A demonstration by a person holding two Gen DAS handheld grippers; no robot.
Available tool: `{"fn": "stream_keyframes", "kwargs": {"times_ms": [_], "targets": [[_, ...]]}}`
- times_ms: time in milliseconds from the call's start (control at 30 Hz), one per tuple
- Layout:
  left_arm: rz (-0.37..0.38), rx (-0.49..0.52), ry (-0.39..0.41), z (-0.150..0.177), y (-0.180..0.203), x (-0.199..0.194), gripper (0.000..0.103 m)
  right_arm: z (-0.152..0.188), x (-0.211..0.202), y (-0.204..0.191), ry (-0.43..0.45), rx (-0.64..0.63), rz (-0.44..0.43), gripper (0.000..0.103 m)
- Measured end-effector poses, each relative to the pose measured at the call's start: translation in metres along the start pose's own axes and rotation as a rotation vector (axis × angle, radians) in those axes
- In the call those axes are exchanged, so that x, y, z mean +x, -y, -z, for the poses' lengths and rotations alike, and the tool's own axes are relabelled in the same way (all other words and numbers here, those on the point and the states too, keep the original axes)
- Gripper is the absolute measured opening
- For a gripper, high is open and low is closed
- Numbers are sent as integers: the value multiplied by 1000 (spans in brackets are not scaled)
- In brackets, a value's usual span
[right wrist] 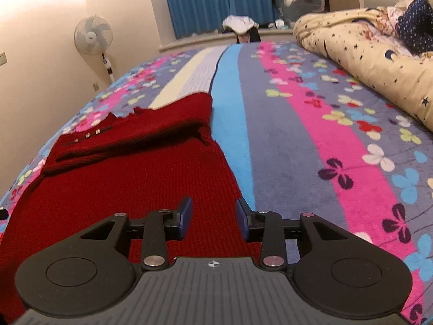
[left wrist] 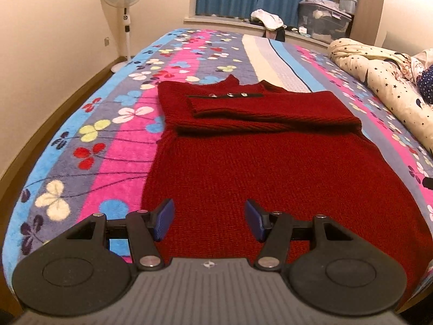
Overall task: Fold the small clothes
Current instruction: 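Move both tools to the side edge of the sweater body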
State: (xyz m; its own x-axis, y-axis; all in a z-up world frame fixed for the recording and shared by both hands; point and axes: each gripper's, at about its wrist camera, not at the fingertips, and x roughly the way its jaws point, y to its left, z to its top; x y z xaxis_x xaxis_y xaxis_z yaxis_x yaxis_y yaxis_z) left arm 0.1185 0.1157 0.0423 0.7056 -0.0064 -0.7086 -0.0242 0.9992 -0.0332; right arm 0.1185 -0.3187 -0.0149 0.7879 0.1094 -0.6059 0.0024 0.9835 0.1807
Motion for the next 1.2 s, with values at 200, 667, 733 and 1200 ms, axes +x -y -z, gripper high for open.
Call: {"fn": "stream_keyframes", "kwargs": {"times_ms": [200,667,733,1200], "targets": [[-29,-40,-33,9,-23,-2,63,7,10,18,-75,66,9,39],[-61,-36,-79,20,-35,0,63,16,24,19,-174,73,23,40],[-59,-38,-83,21,-35,0,63,17,24,19,-180,71,27,41],[128,-211,-334,53,-72,16,53,33,28,37,-308,68,82,45]]}}
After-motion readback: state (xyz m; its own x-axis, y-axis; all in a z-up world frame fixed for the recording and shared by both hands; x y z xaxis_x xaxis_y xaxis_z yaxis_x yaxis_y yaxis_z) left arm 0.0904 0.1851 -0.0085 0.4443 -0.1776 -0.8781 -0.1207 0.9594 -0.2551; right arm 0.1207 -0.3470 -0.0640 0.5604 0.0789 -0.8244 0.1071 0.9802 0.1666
